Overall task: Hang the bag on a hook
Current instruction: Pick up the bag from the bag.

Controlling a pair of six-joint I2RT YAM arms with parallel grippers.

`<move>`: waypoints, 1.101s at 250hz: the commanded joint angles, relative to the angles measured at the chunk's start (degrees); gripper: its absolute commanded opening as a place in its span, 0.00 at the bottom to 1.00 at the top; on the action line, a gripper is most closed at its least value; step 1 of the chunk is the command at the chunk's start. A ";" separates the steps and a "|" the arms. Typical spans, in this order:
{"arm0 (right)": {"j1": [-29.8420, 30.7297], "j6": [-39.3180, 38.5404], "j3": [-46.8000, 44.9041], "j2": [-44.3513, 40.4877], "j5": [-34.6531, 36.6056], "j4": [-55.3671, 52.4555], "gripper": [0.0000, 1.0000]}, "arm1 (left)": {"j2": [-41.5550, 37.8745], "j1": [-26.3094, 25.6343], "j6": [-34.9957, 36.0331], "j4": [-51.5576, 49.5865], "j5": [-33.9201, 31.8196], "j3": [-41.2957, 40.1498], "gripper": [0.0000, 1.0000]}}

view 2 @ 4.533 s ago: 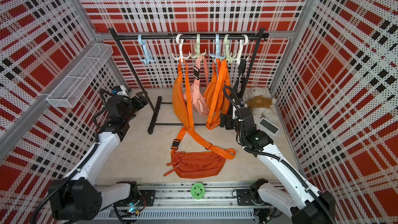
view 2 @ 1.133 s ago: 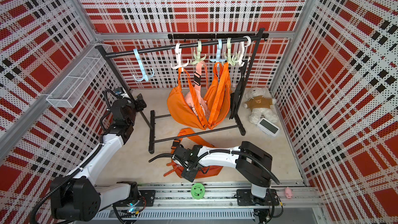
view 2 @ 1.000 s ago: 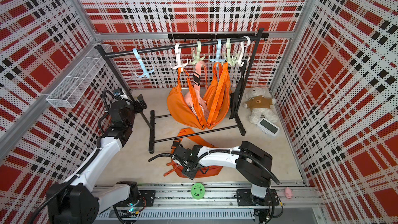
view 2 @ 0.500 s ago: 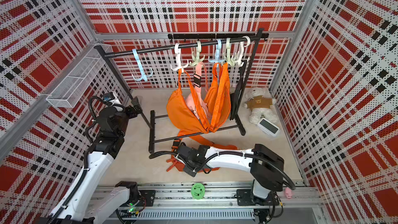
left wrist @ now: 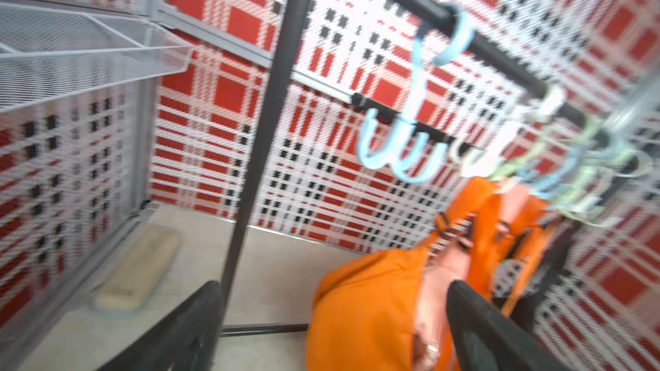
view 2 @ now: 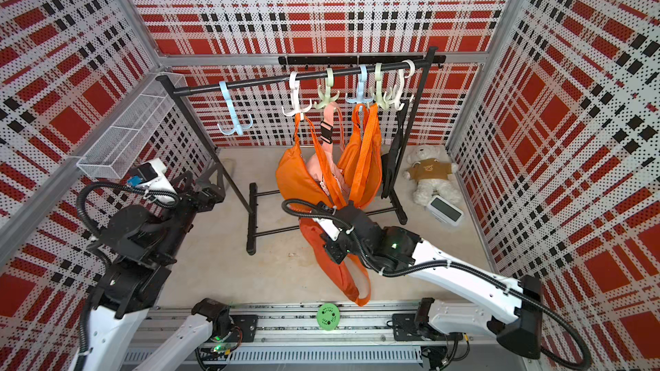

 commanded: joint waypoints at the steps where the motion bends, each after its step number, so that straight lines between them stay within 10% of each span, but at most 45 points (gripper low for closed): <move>1: -0.94 0.82 4.49 -1.32 0.09 5.37 0.00 | -1.31 -12.25 -5.72 -2.92 -5.90 -1.39 0.99; 50: -1.12 0.86 9.51 1.84 2.87 6.24 0.00 | 5.47 -45.50 1.24 4.65 -30.62 -5.31 1.00; 75: -1.14 1.31 10.56 3.05 3.12 7.59 0.00 | 9.30 -54.55 4.98 7.40 -39.38 -3.17 0.99; 275: 2.42 -1.60 8.74 3.29 5.51 17.44 0.00 | 9.15 -42.67 -12.11 13.66 -18.57 -7.94 0.99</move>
